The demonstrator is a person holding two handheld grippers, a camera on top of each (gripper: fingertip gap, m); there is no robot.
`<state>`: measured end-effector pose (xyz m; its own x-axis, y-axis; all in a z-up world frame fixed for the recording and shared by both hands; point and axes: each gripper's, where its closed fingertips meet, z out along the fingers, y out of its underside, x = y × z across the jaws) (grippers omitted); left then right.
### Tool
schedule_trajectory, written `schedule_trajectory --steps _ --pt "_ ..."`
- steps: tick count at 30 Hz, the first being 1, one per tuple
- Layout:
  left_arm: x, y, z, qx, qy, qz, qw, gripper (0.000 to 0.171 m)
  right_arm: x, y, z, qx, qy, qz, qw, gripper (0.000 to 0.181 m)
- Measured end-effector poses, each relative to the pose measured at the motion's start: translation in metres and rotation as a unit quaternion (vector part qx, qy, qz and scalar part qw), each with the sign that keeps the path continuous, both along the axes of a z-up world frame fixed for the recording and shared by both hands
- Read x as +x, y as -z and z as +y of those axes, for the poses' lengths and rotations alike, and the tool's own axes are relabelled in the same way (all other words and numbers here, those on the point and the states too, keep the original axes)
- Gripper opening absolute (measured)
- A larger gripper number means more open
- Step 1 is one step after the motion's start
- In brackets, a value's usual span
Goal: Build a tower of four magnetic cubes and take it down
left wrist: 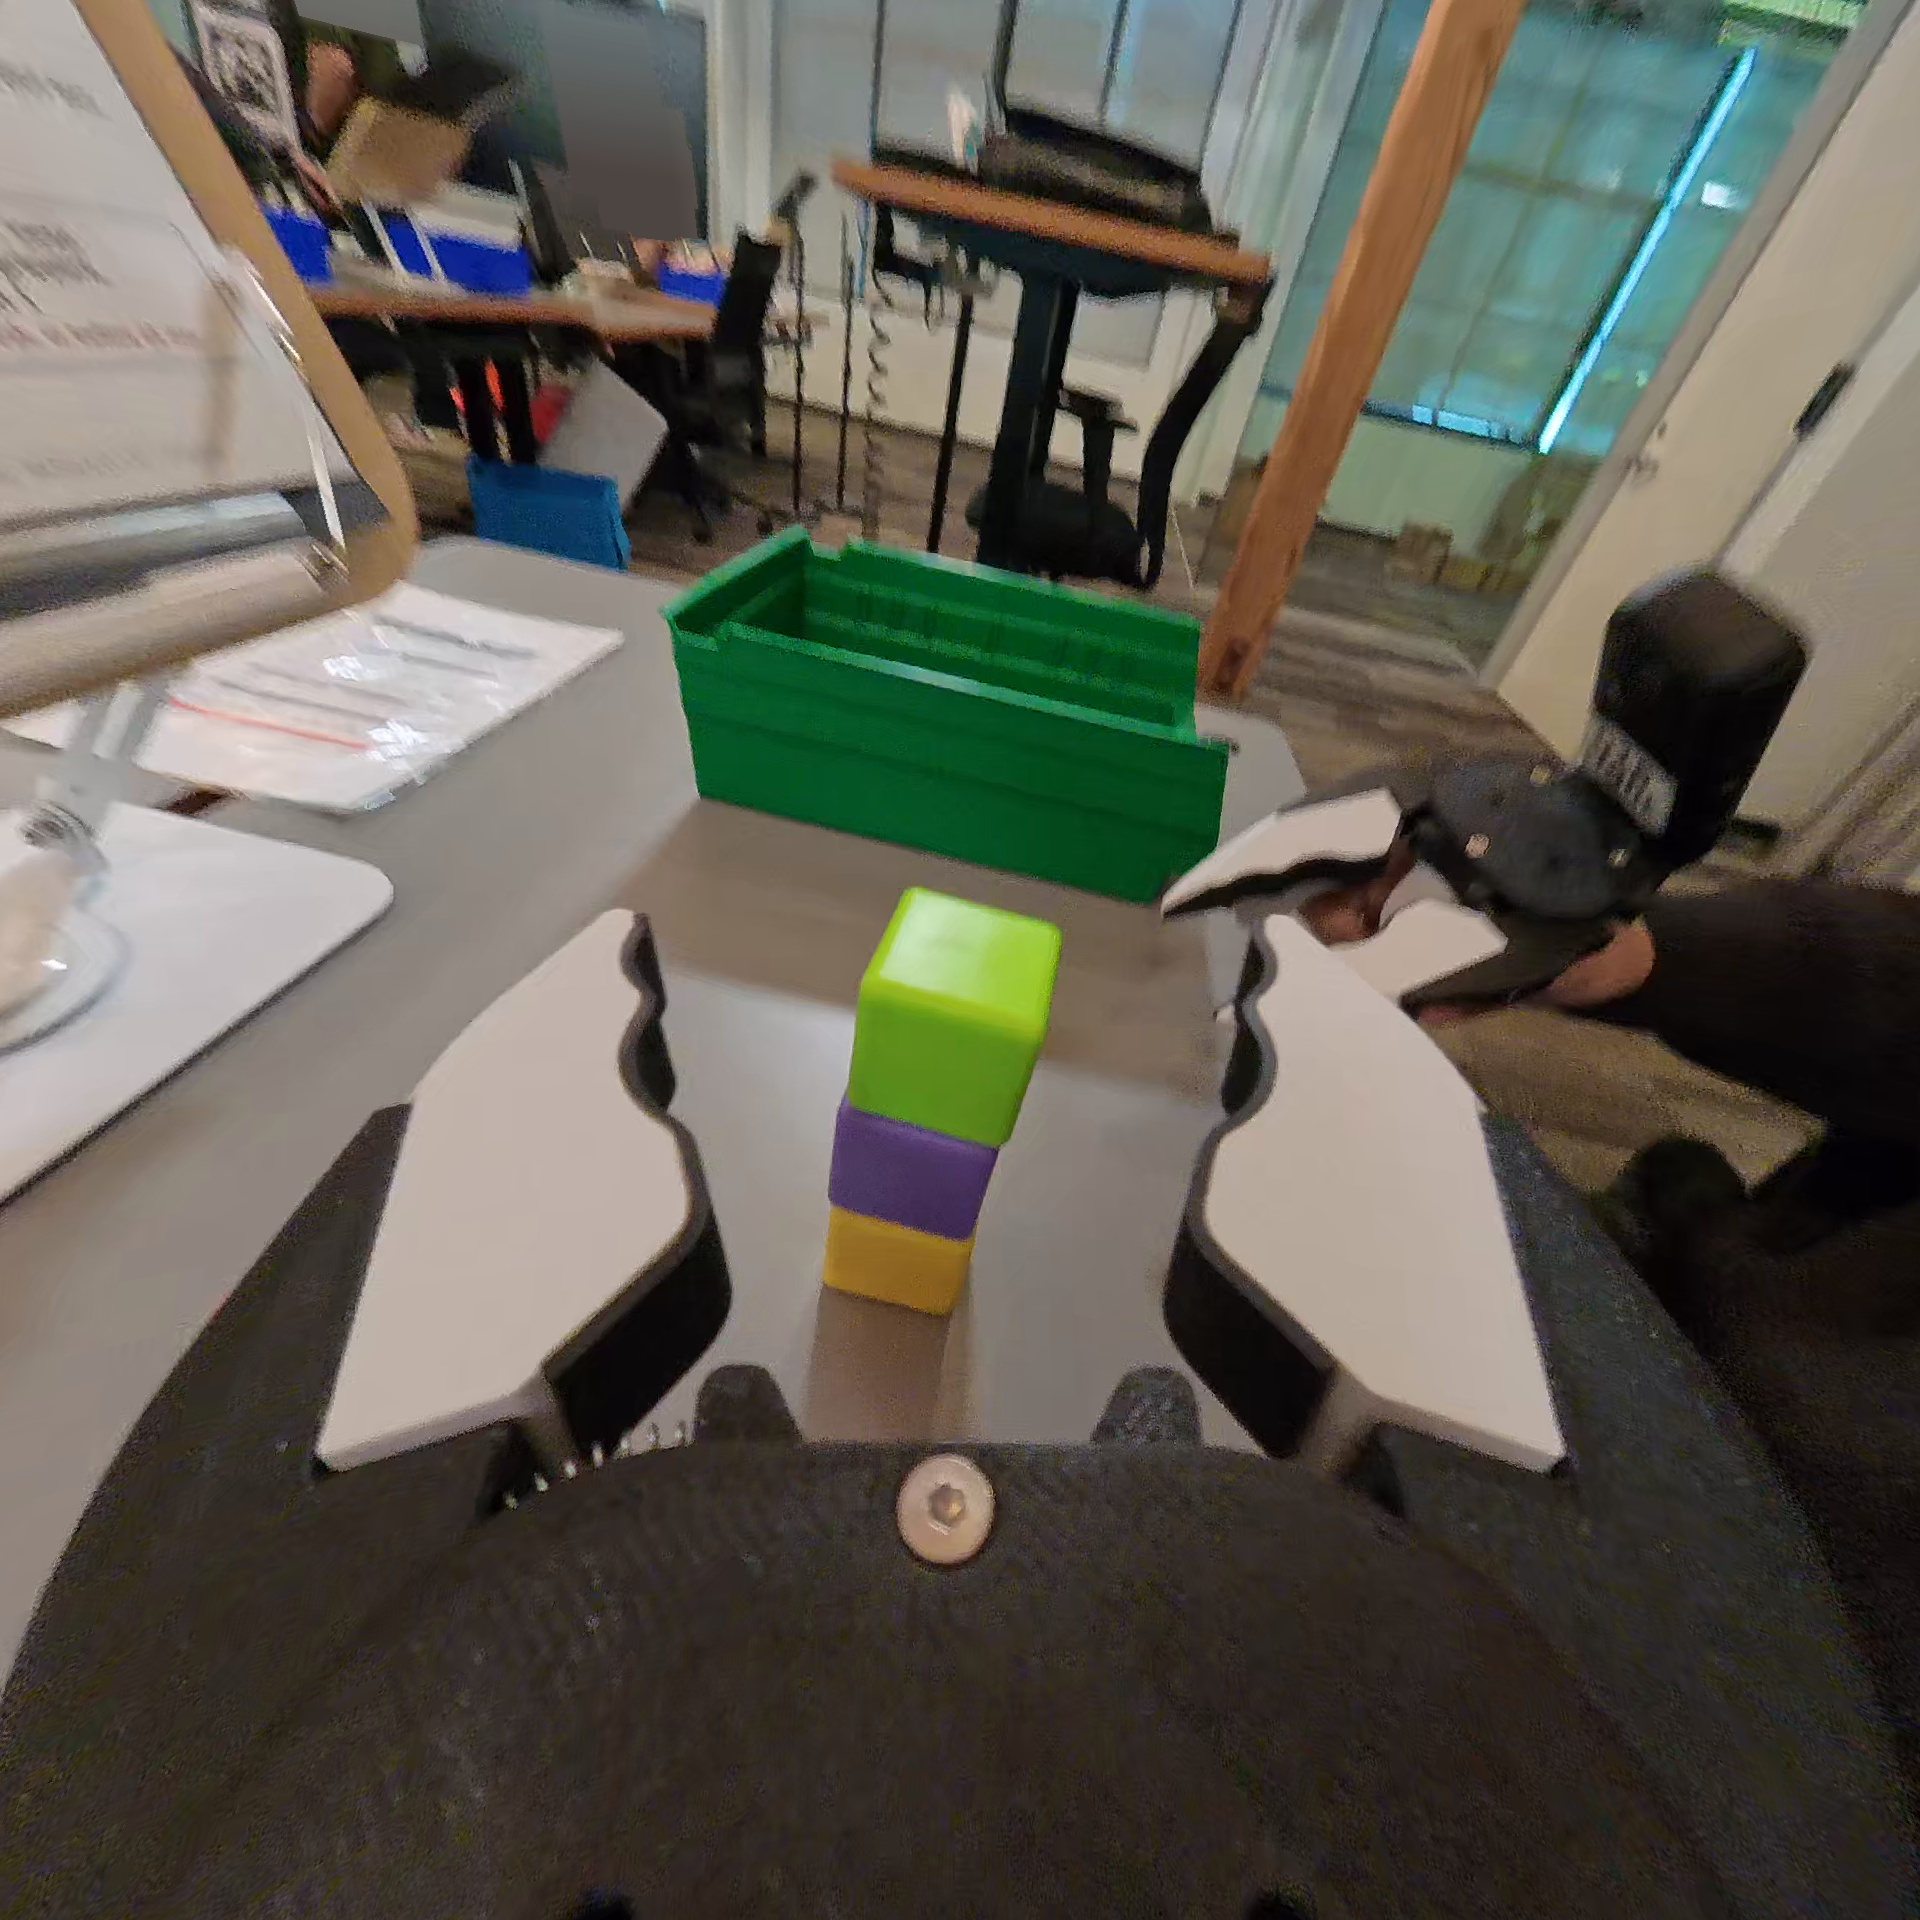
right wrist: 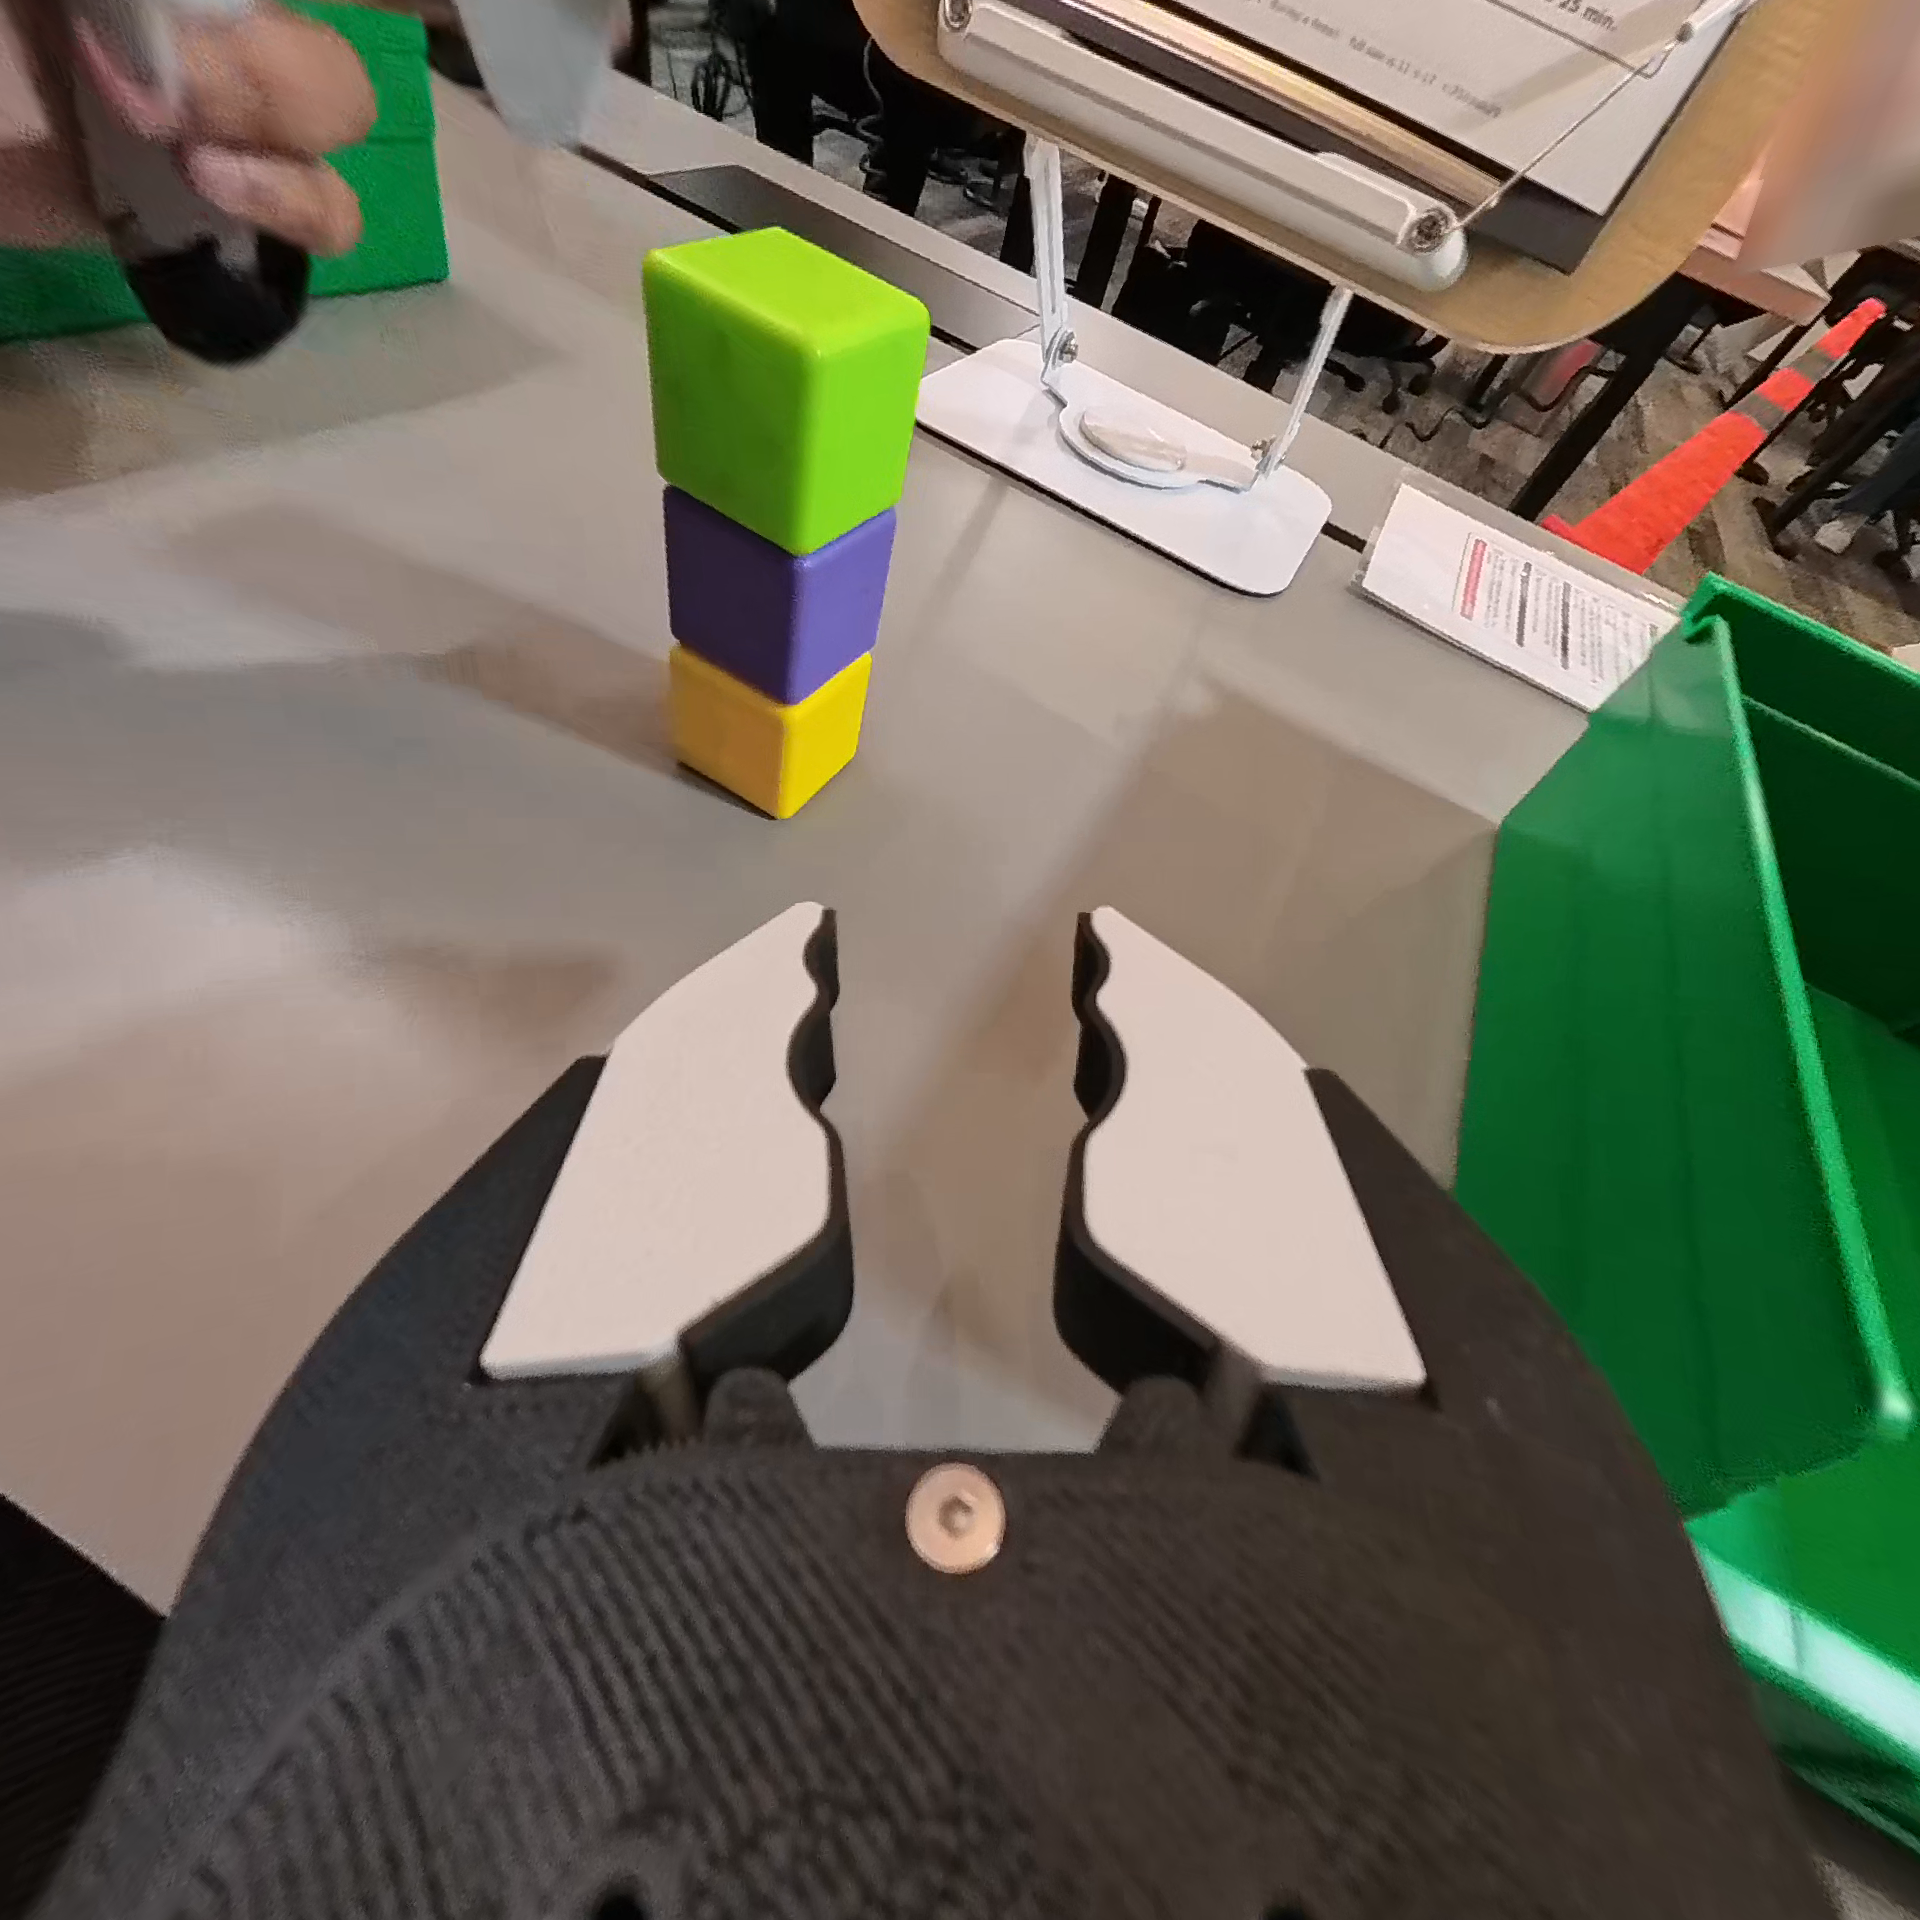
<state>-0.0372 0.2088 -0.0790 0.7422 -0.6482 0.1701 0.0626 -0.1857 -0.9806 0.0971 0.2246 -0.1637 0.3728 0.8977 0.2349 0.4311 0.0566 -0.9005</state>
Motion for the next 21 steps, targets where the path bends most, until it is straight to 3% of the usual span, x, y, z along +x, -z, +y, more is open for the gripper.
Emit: schedule_trajectory --steps 3,6,8,10,12,14,17,18,19,21 --pt "-0.025 -0.047 -0.009 0.05 -0.05 -0.045 0.996 0.111 -0.004 0.0 -0.002 0.0 -0.007 -0.001 1.0 0.044" --pt "-0.076 -0.094 -0.023 0.1 -0.149 -0.072 0.981 0.11 -0.006 0.001 -0.003 -0.001 -0.012 -0.001 1.0 0.044" --pt "-0.13 -0.114 -0.035 0.111 -0.255 -0.084 0.957 0.109 -0.007 0.001 -0.003 -0.001 -0.013 -0.001 1.0 0.044" --pt "-0.195 -0.118 -0.056 0.101 -0.374 -0.083 0.918 0.104 -0.008 0.001 -0.004 0.0 -0.014 -0.001 1.0 0.044" --pt "-0.258 -0.104 -0.084 0.069 -0.483 -0.071 0.87 0.1 -0.008 0.001 -0.004 0.001 -0.014 -0.003 1.0 0.044" --pt "-0.31 -0.075 -0.111 0.004 -0.563 -0.052 0.825 0.099 -0.008 0.001 -0.004 0.002 -0.014 -0.004 1.0 0.044" --pt "-0.358 -0.02 -0.14 -0.103 -0.614 -0.024 0.782 0.097 -0.009 0.003 -0.005 0.003 -0.014 -0.007 1.0 0.044" --pt "-0.367 -0.003 -0.146 -0.13 -0.622 -0.016 0.772 0.089 -0.009 0.003 -0.005 0.003 -0.014 -0.008 1.0 0.044" --pt "-0.376 0.011 -0.15 -0.147 -0.629 -0.003 0.763 0.078 -0.01 0.003 -0.005 0.003 -0.014 -0.008 1.0 0.044" --pt "-0.39 0.031 -0.156 -0.158 -0.652 0.04 0.741 0.077 -0.01 0.004 -0.005 0.004 -0.014 -0.01 1.0 0.044"
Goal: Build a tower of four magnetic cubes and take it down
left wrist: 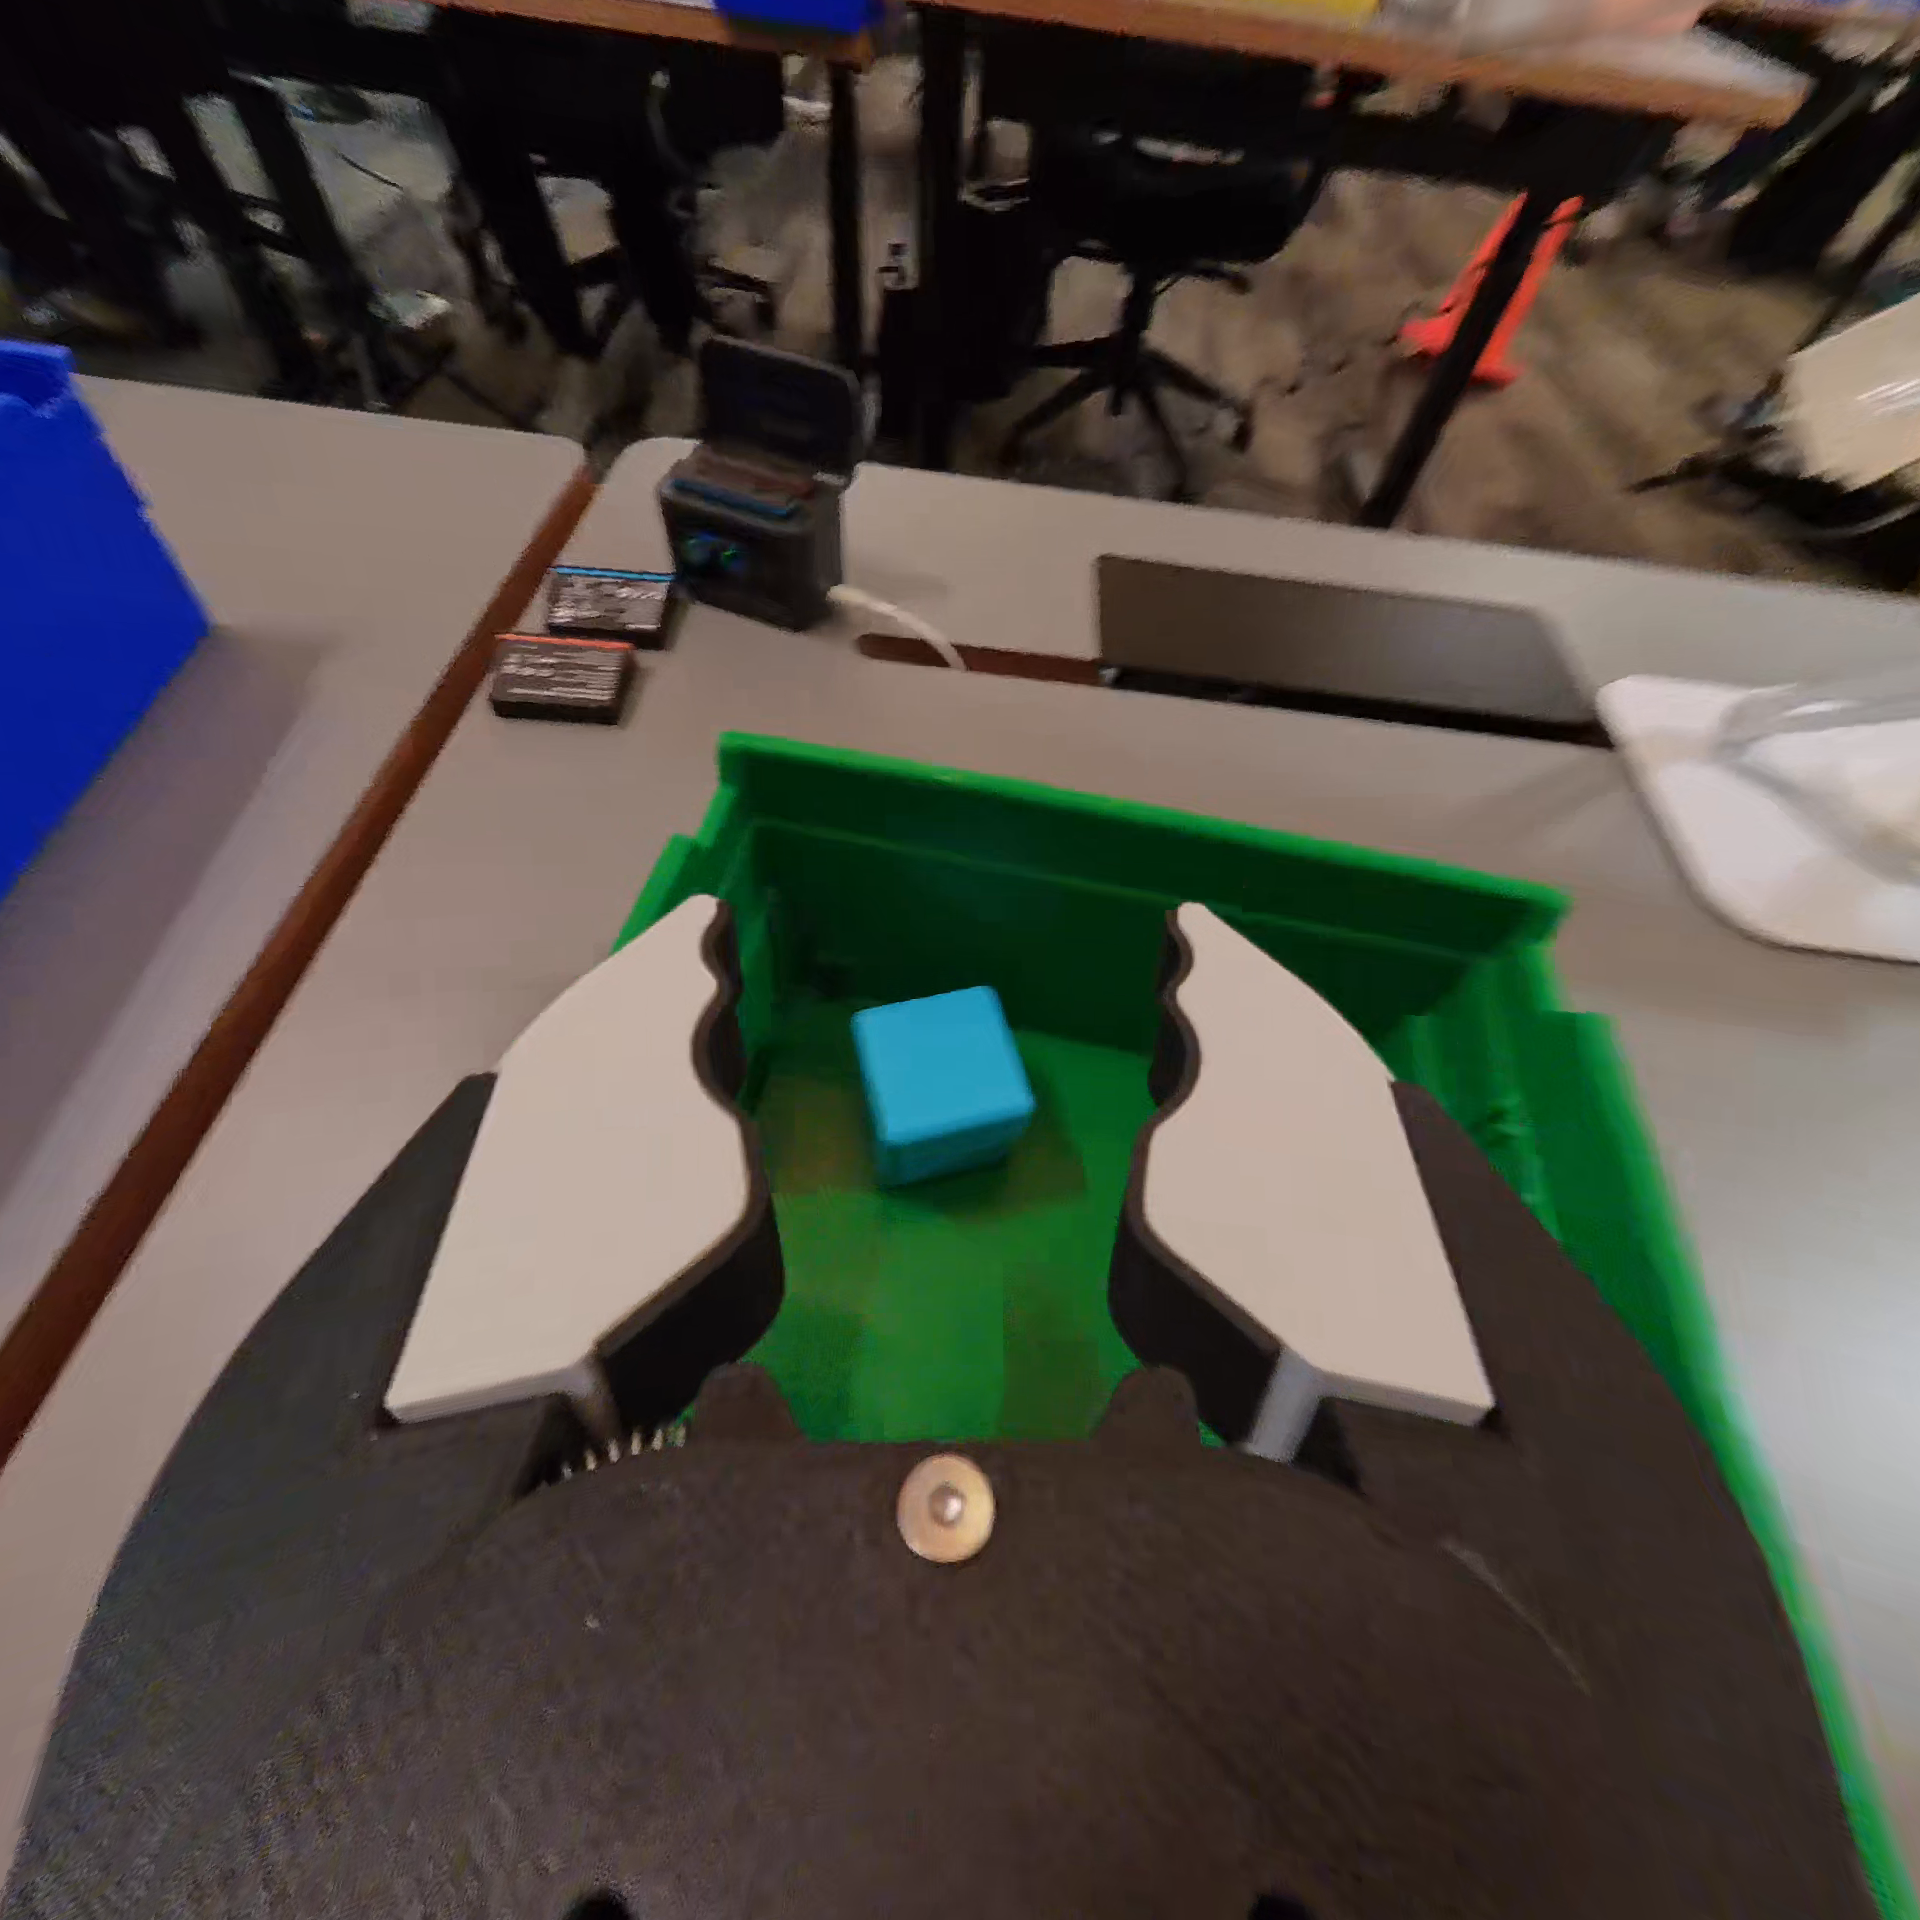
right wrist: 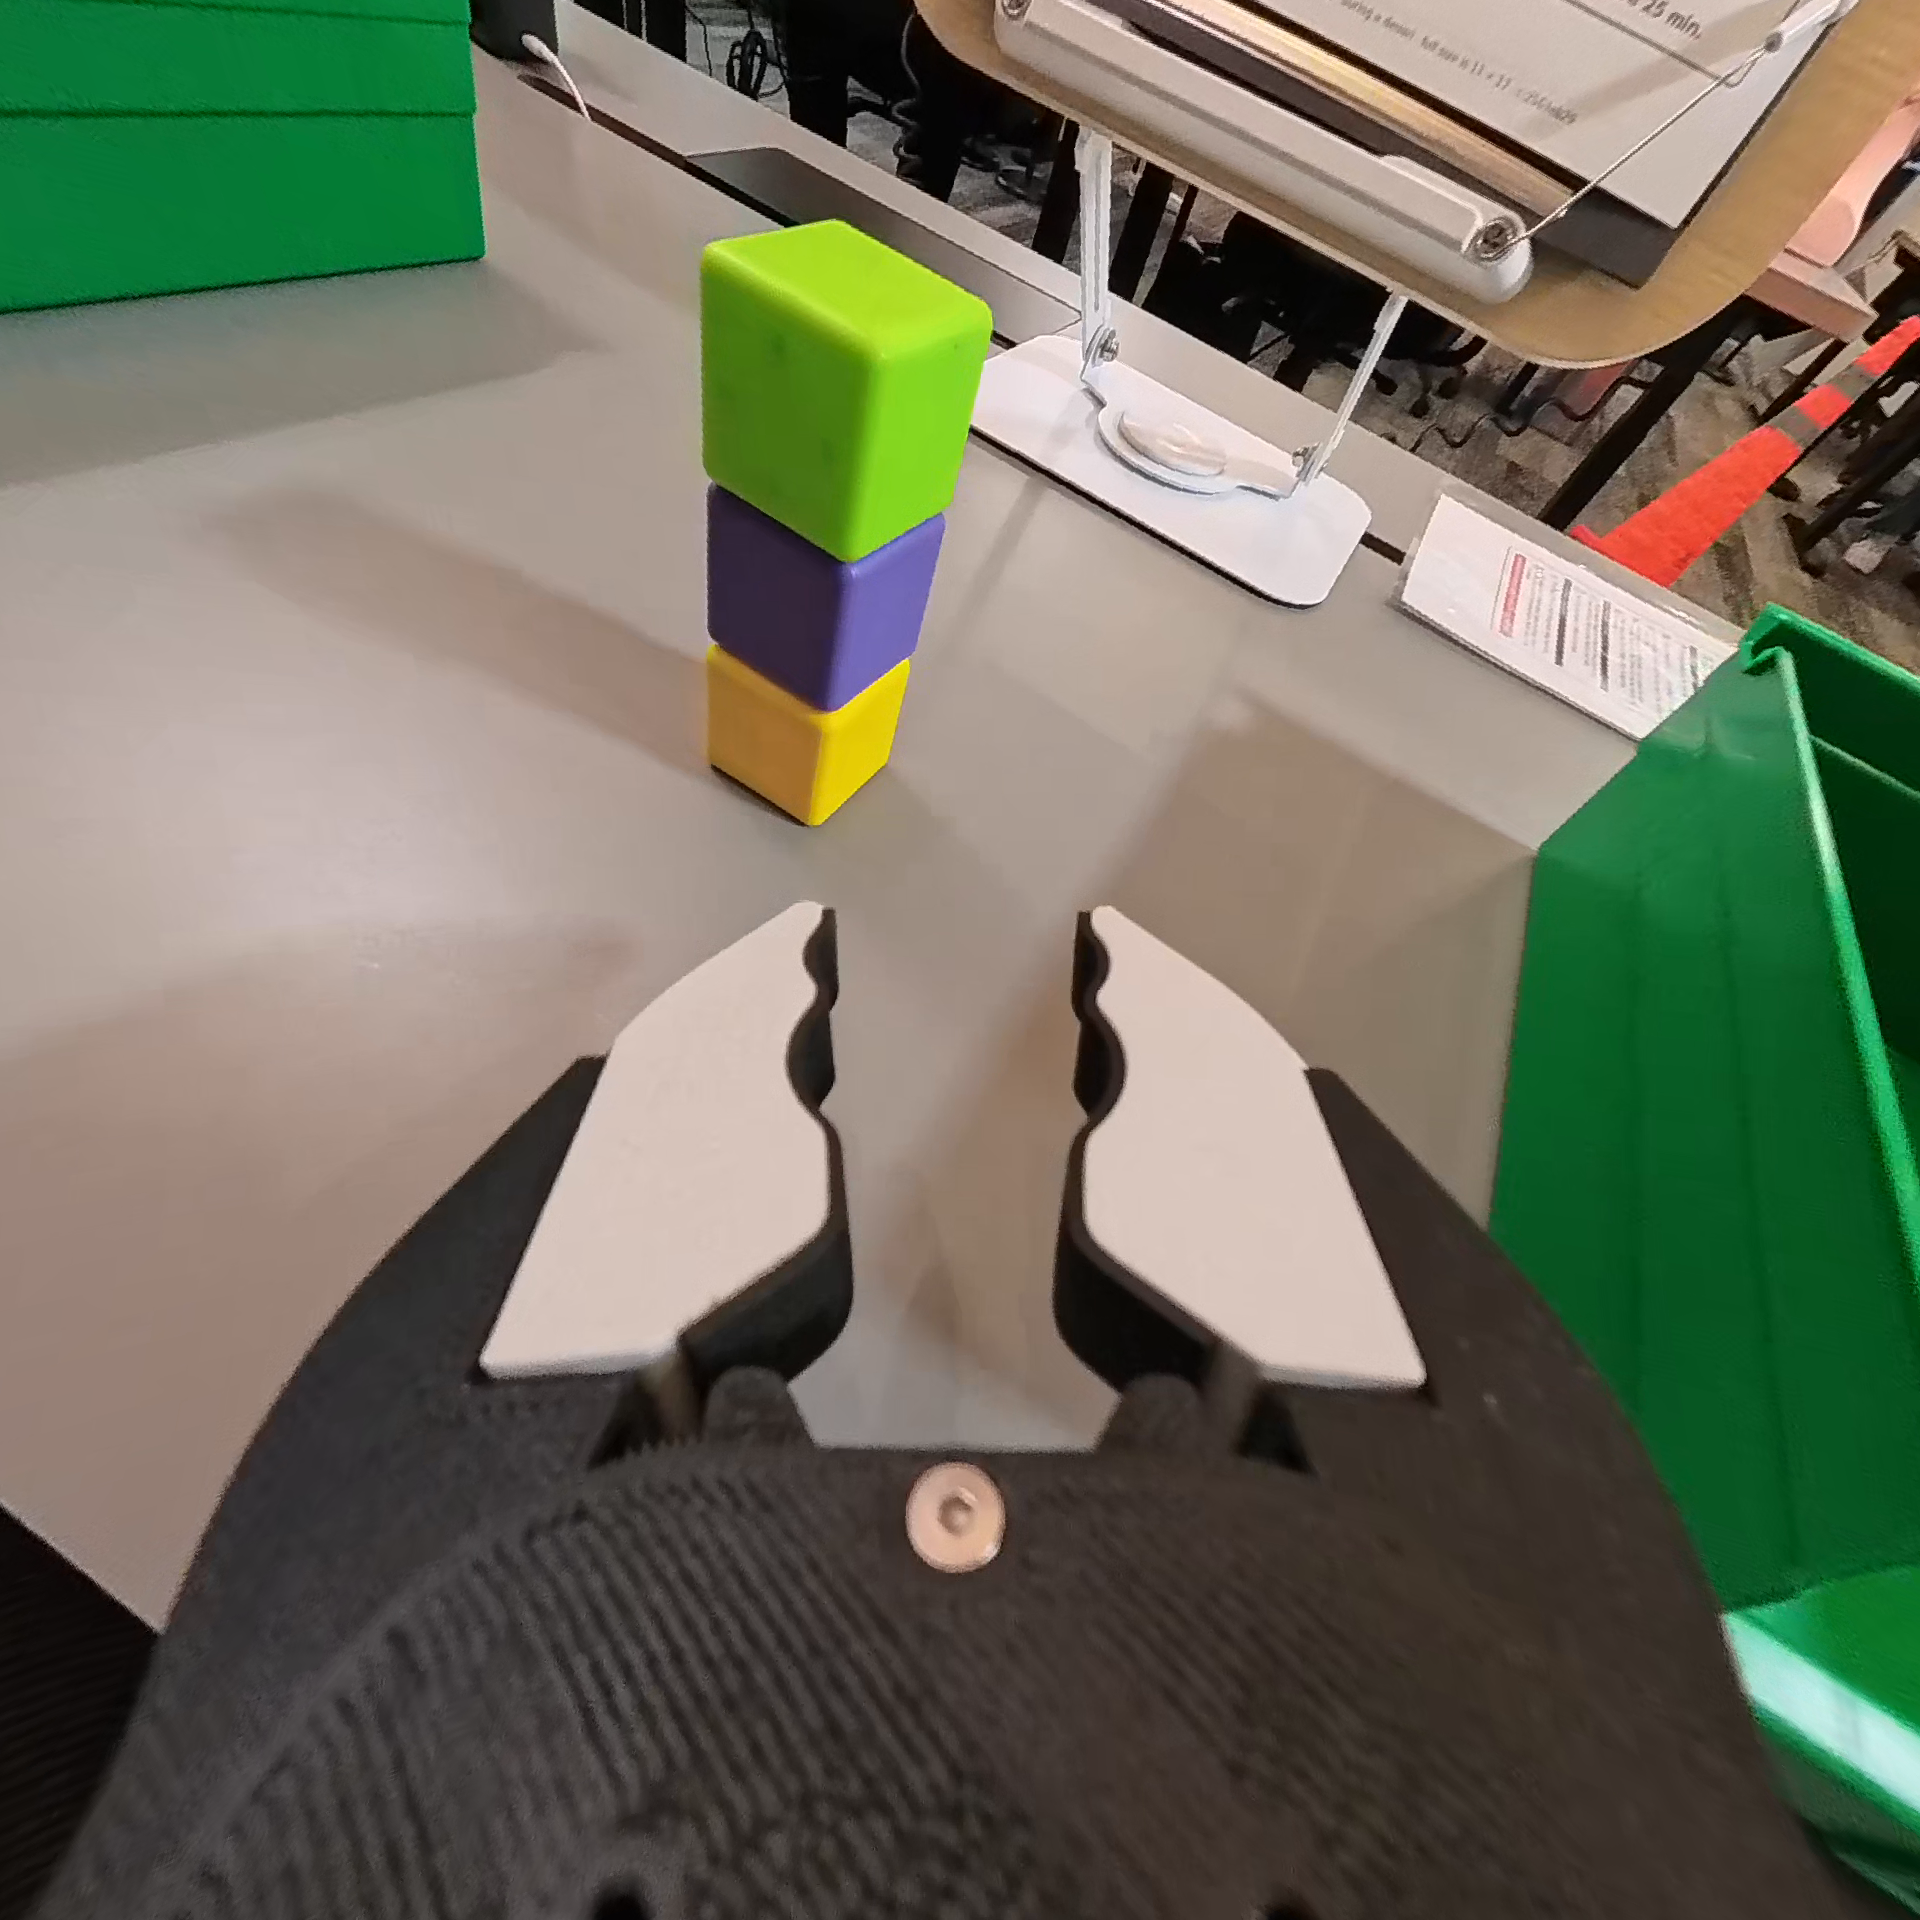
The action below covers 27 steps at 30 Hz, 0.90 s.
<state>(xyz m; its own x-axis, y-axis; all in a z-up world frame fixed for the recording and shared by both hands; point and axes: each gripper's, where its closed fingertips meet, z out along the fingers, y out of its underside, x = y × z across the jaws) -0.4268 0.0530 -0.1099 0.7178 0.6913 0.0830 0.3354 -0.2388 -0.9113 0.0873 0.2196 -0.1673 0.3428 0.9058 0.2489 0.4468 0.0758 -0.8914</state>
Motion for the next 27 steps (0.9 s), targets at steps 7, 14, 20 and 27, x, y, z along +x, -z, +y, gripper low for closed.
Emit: schedule_trajectory --steps 7,14,20,27 --pt "-0.009 0.058 0.011 -0.097 -0.004 -0.041 0.994 0.081 0.005 0.0 0.003 -0.001 0.007 0.0 1.0 0.044" --pt "-0.014 0.1 0.009 -0.164 -0.026 -0.08 0.983 0.073 0.009 0.001 0.004 -0.001 0.014 -0.002 1.0 0.044" --pt "-0.011 0.089 0.01 -0.143 -0.009 -0.094 0.985 0.05 0.009 0.001 0.004 -0.001 0.014 -0.002 1.0 0.044" --pt "0.025 -0.023 0.023 -0.001 0.093 -0.033 0.995 0.049 0.007 0.001 0.003 -0.002 0.011 -0.003 1.0 0.044"
